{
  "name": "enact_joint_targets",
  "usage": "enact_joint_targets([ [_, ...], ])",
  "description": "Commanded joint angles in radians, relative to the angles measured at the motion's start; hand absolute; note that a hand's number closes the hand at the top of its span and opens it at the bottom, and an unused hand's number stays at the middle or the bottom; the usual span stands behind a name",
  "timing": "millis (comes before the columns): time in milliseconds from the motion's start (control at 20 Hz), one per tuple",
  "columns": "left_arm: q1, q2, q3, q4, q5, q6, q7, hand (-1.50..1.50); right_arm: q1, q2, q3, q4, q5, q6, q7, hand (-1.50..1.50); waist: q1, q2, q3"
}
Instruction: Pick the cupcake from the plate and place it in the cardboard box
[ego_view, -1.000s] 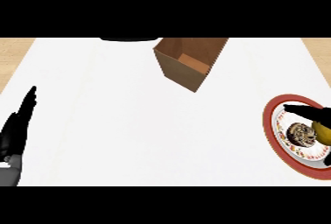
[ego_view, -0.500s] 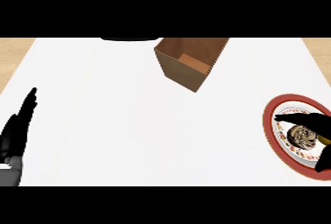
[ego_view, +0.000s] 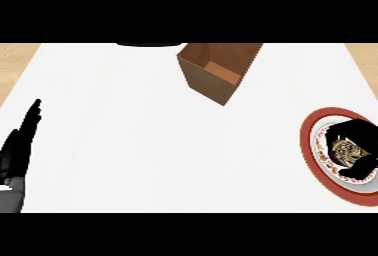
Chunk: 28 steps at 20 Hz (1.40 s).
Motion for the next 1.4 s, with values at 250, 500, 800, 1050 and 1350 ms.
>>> enact_joint_targets([
  [250, -0.04, 0.0, -0.006, -0.009, -0.001, -0.043, 0.02, 0.0, -0.343, 0.058, -0.072, 0.277, 0.058, -0.078, 0.129, 1.5, 0.048, 0.02, 0.008],
  [500, -0.05, 0.017, 0.009, -0.032, -0.004, -0.052, 0.057, 0.0, -0.422, 0.061, -0.111, 0.267, 0.059, -0.201, 0.199, 1.5, 0.029, 0.011, 0.007],
  [800, -0.02, 0.003, 0.017, -0.048, -0.009, -0.039, 0.052, 0.0, -0.453, 0.012, -0.234, 0.241, -0.057, -0.269, -0.004, 1.5, 0.022, 0.009, 0.007],
  [1050, -0.027, -0.007, 0.019, -0.022, -0.015, -0.047, 0.025, 0.0, -0.593, 0.057, -0.223, 0.223, -0.055, -0.182, -0.003, 1.5, 0.025, 0.008, 0.006],
  [1350, -0.008, -0.048, 0.001, -0.017, -0.065, -0.005, 0.039, 0.0, -0.621, 0.151, -0.218, 0.155, -0.093, -0.035, 0.053, 1.5, 0.004, 0.001, 0.005],
])
